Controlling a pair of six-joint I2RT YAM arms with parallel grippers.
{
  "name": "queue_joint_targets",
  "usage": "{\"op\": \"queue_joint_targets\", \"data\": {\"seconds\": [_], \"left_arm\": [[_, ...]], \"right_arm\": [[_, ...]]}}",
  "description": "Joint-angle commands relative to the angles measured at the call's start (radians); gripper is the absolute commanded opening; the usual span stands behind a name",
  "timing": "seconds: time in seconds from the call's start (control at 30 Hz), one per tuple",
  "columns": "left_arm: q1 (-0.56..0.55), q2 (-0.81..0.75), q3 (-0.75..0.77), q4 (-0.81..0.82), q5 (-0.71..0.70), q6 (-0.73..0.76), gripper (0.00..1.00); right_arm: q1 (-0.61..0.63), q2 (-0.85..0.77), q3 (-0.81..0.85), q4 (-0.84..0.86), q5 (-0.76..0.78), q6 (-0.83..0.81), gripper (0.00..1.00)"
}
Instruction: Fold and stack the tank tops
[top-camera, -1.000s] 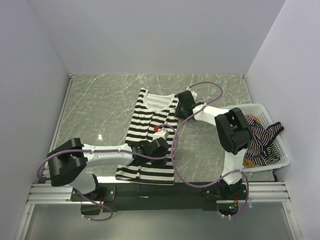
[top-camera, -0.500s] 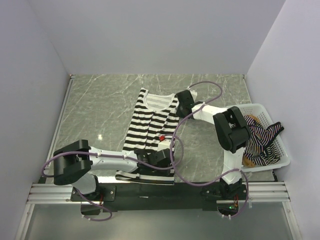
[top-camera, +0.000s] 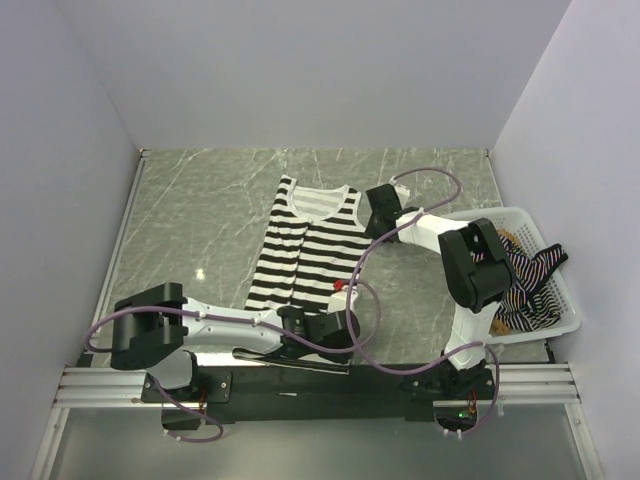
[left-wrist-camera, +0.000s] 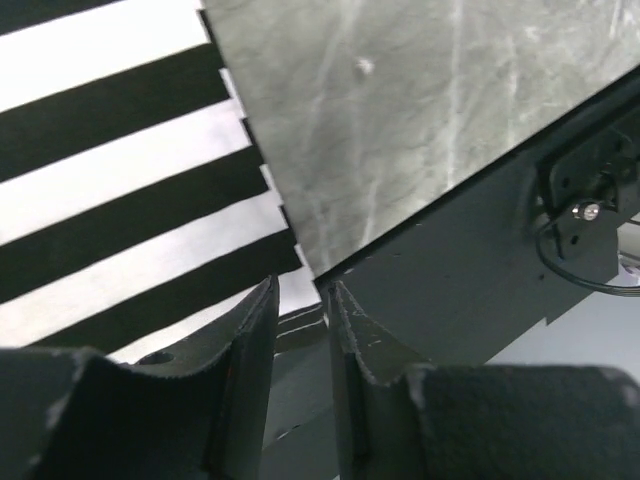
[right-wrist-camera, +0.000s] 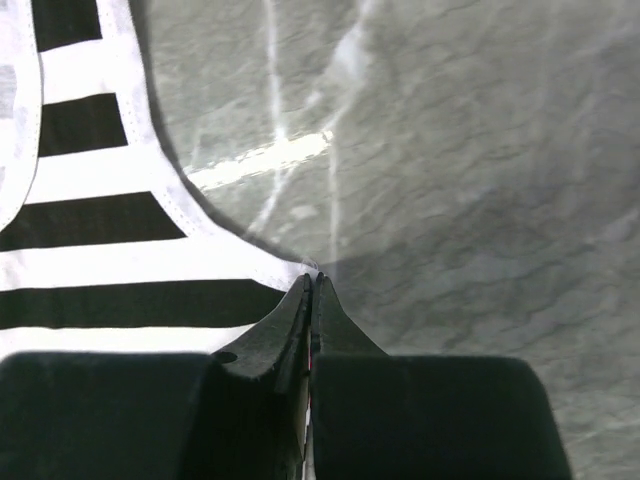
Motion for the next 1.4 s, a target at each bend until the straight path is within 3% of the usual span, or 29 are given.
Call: {"op": "queue_joint_targets", "data": {"seconds": [0.0,0.53,0.63,0.73,1.2,1.37], "left_arm": [[-0.022,0.039,0.056,0.000,-0.004,0.010,0.32],[-0.128,0.209,0.219,-0.167,-0.115,-0.033,0.28],[-0.145,0.232,0.255,-0.204,-0.139,-0.040,0.19],[-0.157,0.234,0.277,-0.223,-0.155,-0.046,0.01],[-0.164,-0.071,0.082,-0.053,-0.118,-0.099,0.01],[-0.162,-0.163,0.018,-0.084,-0.190,-0.178,0.01]], "right_arm": [[-0.027,-0.025,-0.027,-0.072,0.012,-0.017,0.00],[-0.061,-0.062,-0.056,-0.041,-0.071,-0.020,0.00],[-0.064,-0.079,-0.059,-0.039,-0.078,-0.021,0.00],[-0.070,-0.094,-0.061,-0.039,-0.081,-0.024,0.00],[-0.086,-0.154,-0.026,-0.096,-0.060,-0.043,0.00],[-0.063,-0.166,-0.009,-0.113,-0.066,-0.043,0.00]]}}
